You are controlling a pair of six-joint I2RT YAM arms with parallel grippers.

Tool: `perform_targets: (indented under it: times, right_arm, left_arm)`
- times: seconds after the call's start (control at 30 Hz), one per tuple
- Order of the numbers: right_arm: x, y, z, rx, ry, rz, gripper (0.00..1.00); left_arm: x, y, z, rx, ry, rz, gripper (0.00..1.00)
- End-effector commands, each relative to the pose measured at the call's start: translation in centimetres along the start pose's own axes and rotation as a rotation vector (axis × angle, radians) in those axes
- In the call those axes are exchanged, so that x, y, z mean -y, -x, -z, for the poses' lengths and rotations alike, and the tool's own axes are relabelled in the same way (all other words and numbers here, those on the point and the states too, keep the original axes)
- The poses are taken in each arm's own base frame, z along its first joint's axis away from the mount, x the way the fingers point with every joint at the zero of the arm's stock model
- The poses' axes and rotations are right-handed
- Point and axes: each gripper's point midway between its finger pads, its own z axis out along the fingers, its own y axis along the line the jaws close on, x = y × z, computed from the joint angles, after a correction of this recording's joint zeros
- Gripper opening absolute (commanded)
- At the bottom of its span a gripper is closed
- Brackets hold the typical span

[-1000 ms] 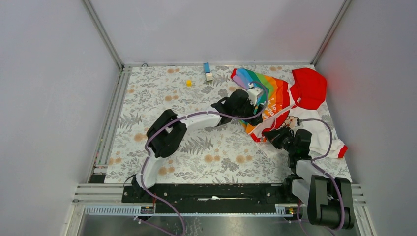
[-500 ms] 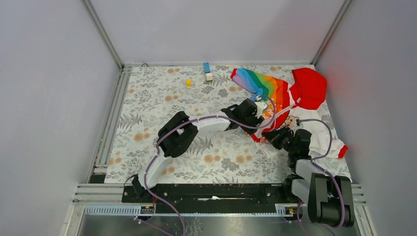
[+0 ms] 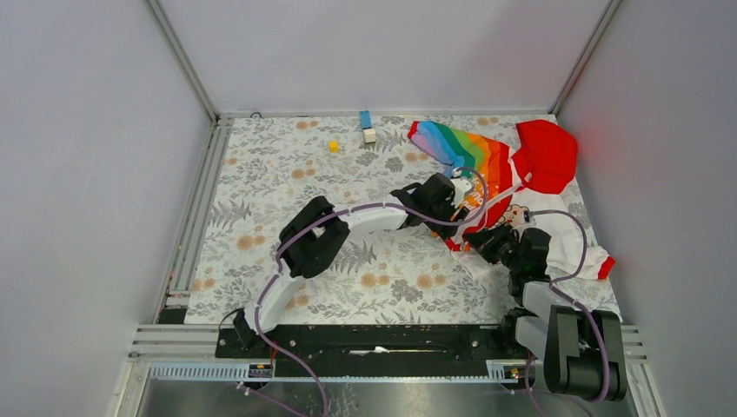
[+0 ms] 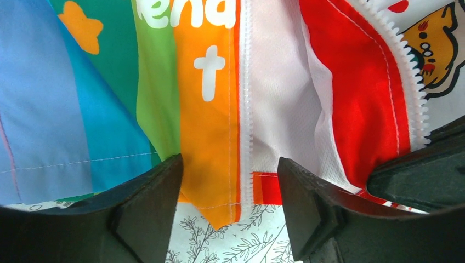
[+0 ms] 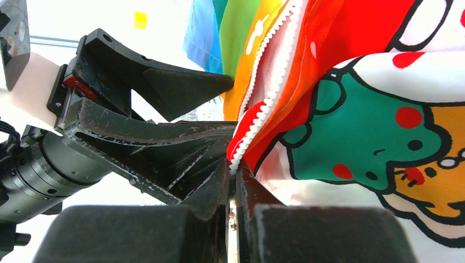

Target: Zip up the jacket

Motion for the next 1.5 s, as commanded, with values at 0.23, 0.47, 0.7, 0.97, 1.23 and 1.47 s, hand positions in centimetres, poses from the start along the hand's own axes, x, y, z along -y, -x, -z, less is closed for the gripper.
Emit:
perform_targets:
  times: [0.23, 0.47, 0.7, 0.97, 1.23, 1.47]
  right_arm:
    - [-1.0, 0.8, -0.3, 0.023, 0.036, 0.03, 0.0]
    - [-1.0, 0.7, -0.4, 0.018, 0.036, 0.028, 0.0]
    - [-1.2, 0.7, -0.4, 0.017, 0.039, 0.032, 0.0]
    - [-1.2, 0.6, -0.4, 0.017, 0.037, 0.031, 0.0]
    - [-1.2, 0.7, -0.4, 0.02, 0.04, 0.033, 0.0]
    - [-1.2, 0.6, -0.4, 0.02, 0.036, 0.032, 0.0]
  left_arm:
    - [1.1, 4.5, 3.3, 0.084, -0.041, 0.023, 0.65]
    - [1.1, 6.0, 4.9, 0.134, -0.047, 0.014, 0.67]
    - [0.4, 4.5, 3.4, 0.085, -0.036, 0.019, 0.61]
    - [-0.5, 1.9, 1.0, 0.013, 0.025, -0.023, 0.6]
    - [-0.6, 0.9, -0.1, -0.011, 0.065, -0.048, 0.51]
    - [-1.1, 2.1, 0.1, 0.019, 0.106, -0.047, 0.39]
